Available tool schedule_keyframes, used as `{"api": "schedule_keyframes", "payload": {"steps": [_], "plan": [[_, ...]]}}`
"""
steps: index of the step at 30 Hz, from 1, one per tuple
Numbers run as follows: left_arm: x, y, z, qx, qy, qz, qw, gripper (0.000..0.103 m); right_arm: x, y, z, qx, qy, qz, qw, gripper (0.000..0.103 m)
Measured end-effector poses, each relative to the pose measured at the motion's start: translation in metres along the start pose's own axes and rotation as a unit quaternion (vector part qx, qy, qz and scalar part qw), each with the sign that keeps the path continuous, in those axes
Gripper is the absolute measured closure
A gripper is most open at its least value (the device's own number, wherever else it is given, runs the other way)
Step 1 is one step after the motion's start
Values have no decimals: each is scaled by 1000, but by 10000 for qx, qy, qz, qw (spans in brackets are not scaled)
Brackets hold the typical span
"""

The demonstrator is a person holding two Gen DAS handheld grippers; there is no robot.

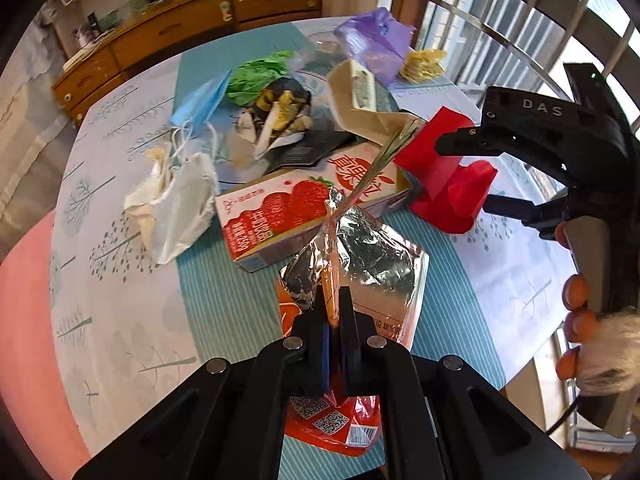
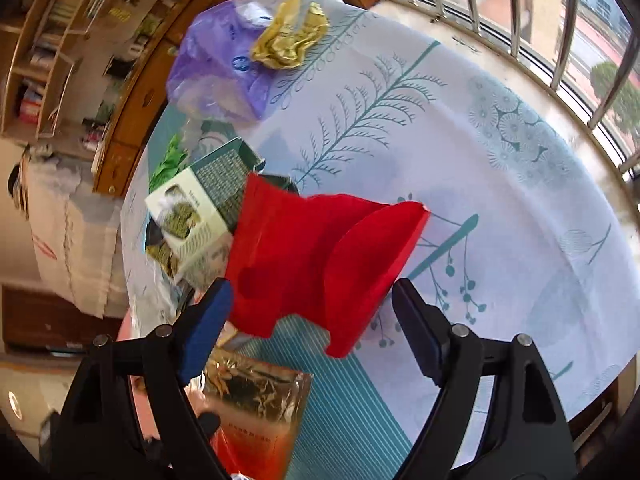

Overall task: Collect trash
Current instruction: 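Grasp the orange snack bag with the left gripper while the right grasps the red paper, then lower the snack bag and red paper into the bin and open both grippers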

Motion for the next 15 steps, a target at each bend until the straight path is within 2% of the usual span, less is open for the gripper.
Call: {"api": "schedule_keyframes", "payload": {"steps": [2,3,6,8,10,11,13,15], "plan": [[2,1,-2,11,-108,-33,9999,100,-5,8,3,-8,257,-13,9997,23],[2,1,-4,22,-155,-55,9999,100,-8,11,2,-47,327,23,9995,19],[4,-1,-9,39,-222,-108,9997,100,-13,21,-5,153,201,3,9997,18],[7,-2,-8,28,-230,-124,9997,100,-14,25,-9,247,92,31,9996,27],[11,-9,-15,17,-246,-143,9996,100,-14,28,-13,129,25,4,9999,51],[11,-14,-21,20,-259,-157,9995,100,-15,29,-15,158,-46,4,9999,57],[11,-15,-24,22,-285,-171,9994,100,-14,28,-14,372,-224,-13,9991,76],[13,-19,-25,21,-301,-157,9994,100,-10,28,-10,314,-204,-86,9993,80]]}}
Point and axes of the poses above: each gripper's, at about its wrist camera, not at the fingertips, and y roughly the way its jaws point, z to its right, x to its underside, the point moved 8 cm from there along y, roughly the way its jaws point, and after that the axes turned 8 degrees about -x, right-handed, at the moved point
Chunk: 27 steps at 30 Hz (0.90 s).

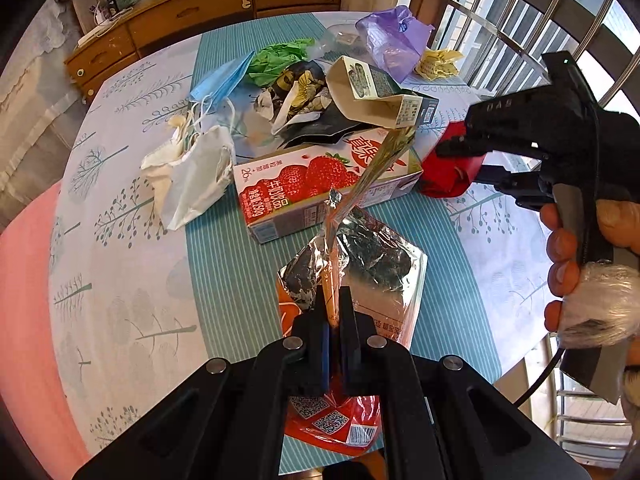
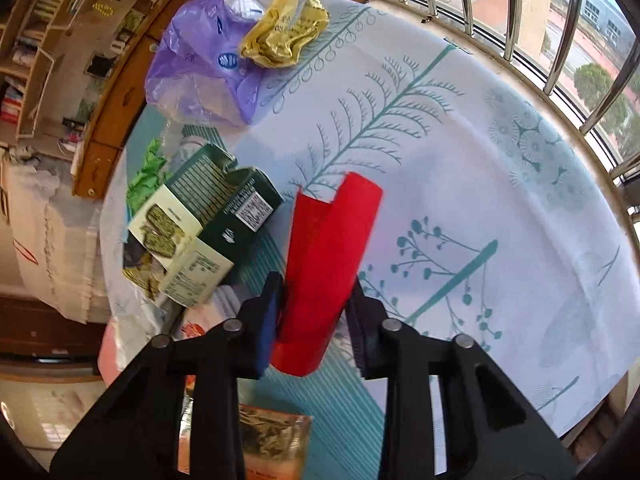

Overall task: Collect trash
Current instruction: 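Lower the snack bag and red paper into the bin and open both grippers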

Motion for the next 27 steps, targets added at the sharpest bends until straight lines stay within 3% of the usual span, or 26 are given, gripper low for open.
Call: {"api": "schedule_keyframes", "payload": {"steps": [3,12,20,27], "plan": [[3,-11,-7,4,-70,55,10000,100,10,-12,3,-145,-64,43,9999,85],[26,-76,-34,-28,-515,435,9977,100,71,-90,-12,-403,-975,219,9942,86],[73,-143,-47,42,-511,836,9952,100,159,-158,-22,-426,-1627,376,9850,86],[135,-174,-43,128,-418,894,9950,100,251,-186,-11,-172,-2181,293,9753,86]]}}
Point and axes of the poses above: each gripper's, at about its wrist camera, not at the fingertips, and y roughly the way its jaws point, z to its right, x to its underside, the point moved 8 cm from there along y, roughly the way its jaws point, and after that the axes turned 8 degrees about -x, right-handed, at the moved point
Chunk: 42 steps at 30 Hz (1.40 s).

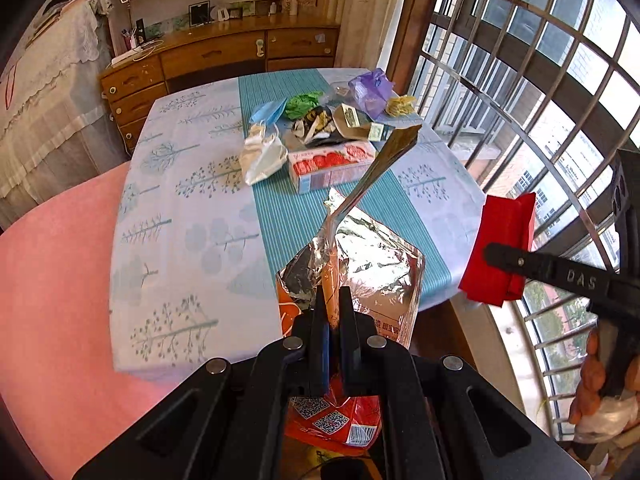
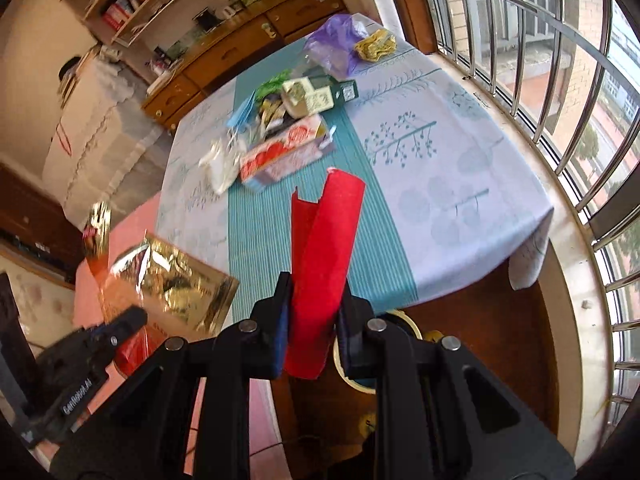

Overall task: Collect trash
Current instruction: 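Lower the snack bag and red paper into the bin and open both grippers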

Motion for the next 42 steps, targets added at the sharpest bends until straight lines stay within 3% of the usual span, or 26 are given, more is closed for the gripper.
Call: {"api": "schedule_keyframes", "payload": {"steps": [10,17,21,27,35,37,38,39,42], "plan": [[84,9,1,59,-528,-497,9974,100,113,34,2,333,-736,-1160,9900,86],[141,58,8,-278,-867,-997,9908,100,172,94,45,348,-736,-1945,9775,86],[186,111,13,-455,-1113,-1376,9832,100,204,145,87,372,-725,-2309,9696,86],[258,224,24,-607,-1515,-1927,9676,100,244,235,159,460,-642,-2589,9627,86],[309,361,25,-915,-1935,-2119,9536,99,282,334,225,466,-612,-2744,9585,84],[313,382,24,-1006,-1929,-2127,9526,88,286,350,233,436,-631,-2684,9603,77],[315,391,22,-1069,-1912,-2132,9522,74,287,359,238,428,-592,-2653,9614,75],[316,397,21,-1101,-1918,-2123,9519,60,289,365,241,389,-505,-2652,9621,68],[320,411,12,-1153,-2031,-2132,9487,43,289,379,253,374,-238,-2589,9649,45]]}}
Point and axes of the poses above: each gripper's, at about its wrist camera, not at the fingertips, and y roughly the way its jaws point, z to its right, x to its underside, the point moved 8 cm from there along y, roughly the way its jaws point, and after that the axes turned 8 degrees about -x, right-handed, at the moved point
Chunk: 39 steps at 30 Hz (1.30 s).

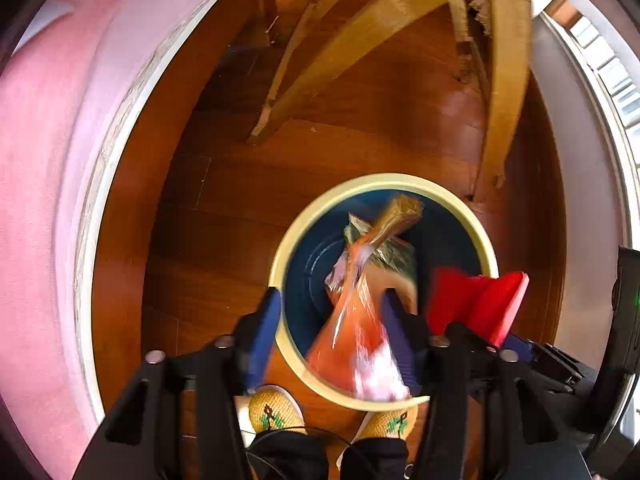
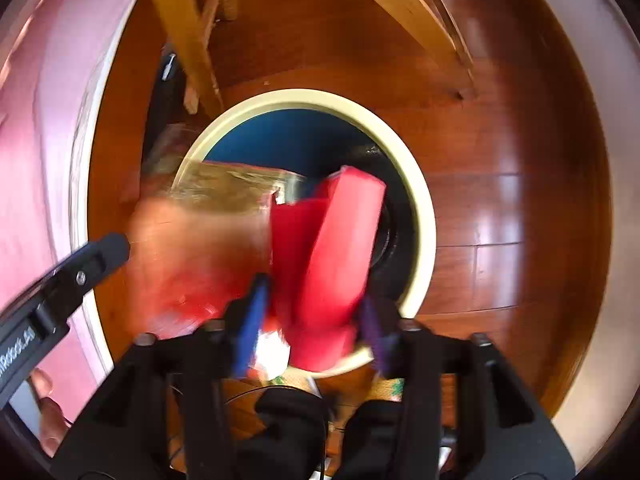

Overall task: Collect trash
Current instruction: 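Lower the snack bag and red paper into the bin and open both grippers, then raise both tools and move toward the purple bag and yellow wrapper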

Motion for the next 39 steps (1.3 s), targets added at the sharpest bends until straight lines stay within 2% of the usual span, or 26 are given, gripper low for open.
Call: {"api": "schedule_keyframes", "payload": {"steps": [1,6,10,14,20,26,33,39], "plan": [[0,3,-4,-37,-20,-15,10000,40,-3,2,1,14,13,59,10000,41],[-1,-1,-20,-187,-44,4,9998,25,-10,-5,-5,155,-50,251,9996,35],[2,-18,-32,-221,55,79,9997,25,-9,-31,-15,169,-45,293,9994,34],[1,-54,-37,-176,125,217,9995,25,-8,-57,-39,95,19,379,9992,34],[-1,-134,-43,-37,255,453,9986,22,5,-132,-73,-90,186,605,9980,34],[-9,-228,-46,205,478,721,9960,20,22,-222,-111,-109,0,858,9963,34],[-20,-338,-49,471,831,1249,9876,20,40,-322,-144,-74,-110,1225,9924,34],[-37,-424,-57,627,1006,1689,9785,20,45,-392,-177,25,-255,1647,9860,34]]}}
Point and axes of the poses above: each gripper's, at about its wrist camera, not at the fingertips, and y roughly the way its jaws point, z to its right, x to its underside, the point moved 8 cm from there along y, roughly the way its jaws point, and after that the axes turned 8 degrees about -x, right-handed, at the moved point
